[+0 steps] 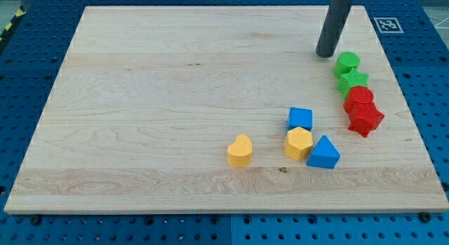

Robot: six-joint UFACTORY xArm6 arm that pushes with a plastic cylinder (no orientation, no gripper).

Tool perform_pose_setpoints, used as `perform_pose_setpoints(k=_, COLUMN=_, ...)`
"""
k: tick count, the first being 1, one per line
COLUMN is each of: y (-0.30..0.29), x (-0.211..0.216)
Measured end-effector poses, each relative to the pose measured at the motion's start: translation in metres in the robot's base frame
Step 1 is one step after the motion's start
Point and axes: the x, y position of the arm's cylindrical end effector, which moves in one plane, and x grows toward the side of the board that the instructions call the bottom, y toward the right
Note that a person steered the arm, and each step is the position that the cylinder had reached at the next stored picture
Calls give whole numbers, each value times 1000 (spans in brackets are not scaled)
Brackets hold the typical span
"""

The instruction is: Push the green circle down a bit

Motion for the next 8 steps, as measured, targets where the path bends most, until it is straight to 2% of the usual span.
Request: perform_pose_setpoints(k=8, y=24, x=14)
